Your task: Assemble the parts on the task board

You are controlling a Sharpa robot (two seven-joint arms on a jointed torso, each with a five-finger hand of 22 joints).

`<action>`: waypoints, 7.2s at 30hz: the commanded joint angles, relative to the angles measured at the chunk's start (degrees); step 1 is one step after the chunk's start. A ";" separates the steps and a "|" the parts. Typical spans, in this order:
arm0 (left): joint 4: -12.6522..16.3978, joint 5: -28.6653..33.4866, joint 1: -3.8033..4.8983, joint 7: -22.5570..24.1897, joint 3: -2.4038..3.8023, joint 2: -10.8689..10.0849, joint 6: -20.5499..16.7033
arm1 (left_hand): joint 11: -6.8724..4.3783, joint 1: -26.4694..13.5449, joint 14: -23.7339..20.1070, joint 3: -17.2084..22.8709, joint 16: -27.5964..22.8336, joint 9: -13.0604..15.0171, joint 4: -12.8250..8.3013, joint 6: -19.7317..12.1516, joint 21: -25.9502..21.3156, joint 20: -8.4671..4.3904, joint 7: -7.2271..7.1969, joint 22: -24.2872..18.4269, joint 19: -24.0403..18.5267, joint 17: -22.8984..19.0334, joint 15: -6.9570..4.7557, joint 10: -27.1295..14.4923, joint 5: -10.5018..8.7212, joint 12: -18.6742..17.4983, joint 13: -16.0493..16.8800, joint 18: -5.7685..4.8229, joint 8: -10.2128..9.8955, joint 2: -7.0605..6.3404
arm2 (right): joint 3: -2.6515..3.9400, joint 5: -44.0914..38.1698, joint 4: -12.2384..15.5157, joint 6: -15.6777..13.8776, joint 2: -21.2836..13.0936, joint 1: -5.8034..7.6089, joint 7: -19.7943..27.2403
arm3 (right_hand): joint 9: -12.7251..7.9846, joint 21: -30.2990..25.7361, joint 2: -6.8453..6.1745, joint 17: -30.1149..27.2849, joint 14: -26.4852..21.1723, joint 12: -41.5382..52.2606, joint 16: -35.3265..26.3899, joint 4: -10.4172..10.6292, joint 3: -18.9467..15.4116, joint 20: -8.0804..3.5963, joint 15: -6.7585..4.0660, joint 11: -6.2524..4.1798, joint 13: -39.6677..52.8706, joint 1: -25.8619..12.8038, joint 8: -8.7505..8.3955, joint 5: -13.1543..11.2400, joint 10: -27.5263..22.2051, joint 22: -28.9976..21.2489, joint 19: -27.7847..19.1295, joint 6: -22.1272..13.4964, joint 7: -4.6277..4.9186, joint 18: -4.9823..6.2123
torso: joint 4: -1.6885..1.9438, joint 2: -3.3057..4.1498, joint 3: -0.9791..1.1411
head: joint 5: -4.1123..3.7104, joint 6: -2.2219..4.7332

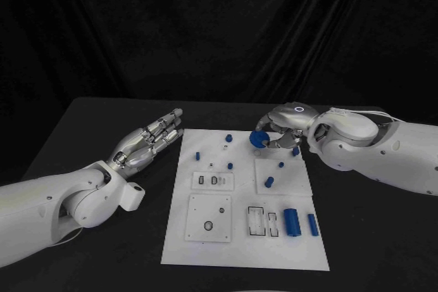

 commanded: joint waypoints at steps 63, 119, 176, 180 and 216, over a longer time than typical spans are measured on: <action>-0.56 -0.31 0.05 0.40 0.04 1.27 1.55 | 0.46 0.62 0.08 0.56 -0.21 0.05 0.05 -0.09 0.31 0.55 0.43 0.06 0.15 -0.08 0.60 0.05 0.44 -0.16 -0.06 0.51 0.11 -0.02 | 0.00 1.75 -10.42 5.17 15.05 -1.72 2.28 | 0.25 -5.36 -0.09 12.78 5.31 0.15 -2.29 -1.56 3.38 0.58 0.35 0.13 15.06 -2.24 -6.26 -8.10 6.07 5.85 -1.45 -20.47 0.09 1.63 | -0.01 -0.01 0.01 | -0.20 -0.28; -0.93 -0.31 0.00 0.15 0.03 1.05 1.93 | 0.56 0.75 0.08 0.72 -0.21 0.07 0.02 0.10 0.30 0.64 0.55 0.05 0.14 -0.08 0.67 0.06 0.55 -0.15 -0.05 0.51 0.15 -0.07 | -0.07 2.09 5.06 -9.40 -15.71 -3.99 0.91 | -3.75 -3.84 -4.16 0.07 4.32 -1.41 -11.87 7.54 -6.11 -0.60 -0.93 -1.53 11.51 -9.92 -9.07 -29.47 5.02 9.26 1.37 0.78 -2.71 0.81 | -0.06 -0.01 -0.01 | -0.19 -0.66; -1.33 -0.31 -0.13 -0.31 0.03 1.14 2.87 | 0.66 0.84 0.08 0.87 -0.21 0.07 0.01 0.11 0.31 0.70 0.64 0.05 0.15 -0.08 0.72 0.03 0.57 -0.16 -0.06 0.51 0.15 -0.03 | -0.06 1.77 -0.73 -9.46 -11.93 -7.31 -2.08 | -2.67 -4.34 -0.92 -1.21 3.88 -1.25 -11.26 6.63 -3.80 -0.74 -0.93 -0.93 11.16 0.36 -7.51 -23.28 4.89 9.74 1.33 2.18 -2.24 0.85 | -0.04 -0.02 0.01 | 0.24 -1.11; -1.30 -0.31 -0.13 -0.38 0.03 1.08 2.93 | 0.66 0.84 0.08 0.87 -0.21 0.07 0.01 0.11 0.31 0.70 0.64 0.05 0.15 -0.08 0.72 0.03 0.57 -0.16 -0.06 0.51 0.15 -0.03 | -0.06 1.77 -0.95 -9.56 -11.81 -7.35 -2.08 | -2.08 -4.40 -0.80 -1.38 3.84 -1.23 -11.28 6.52 -3.84 -0.63 -0.81 -0.79 11.14 0.72 -6.69 -23.36 4.88 9.77 1.33 3.26 -2.20 0.86 | -0.01 0.01 0.03 | 0.28 -1.15; -1.10 -0.31 -0.17 -0.81 0.02 0.69 3.28 | 0.77 0.95 0.08 1.07 -0.21 0.08 0.00 0.12 0.30 0.75 0.74 0.05 0.14 -0.08 0.71 0.06 0.58 -0.15 -0.05 0.51 0.15 -0.03 | -0.05 1.76 0.36 -16.05 -11.67 -7.43 0.17 | 3.60 -4.95 1.81 -2.35 3.67 -1.06 -11.18 2.54 -3.57 -0.49 -0.79 -0.99 11.25 4.22 1.91 -20.51 4.91 10.08 1.36 7.80 -2.64 0.90 | -0.01 -0.01 0.01 | 0.63 -1.67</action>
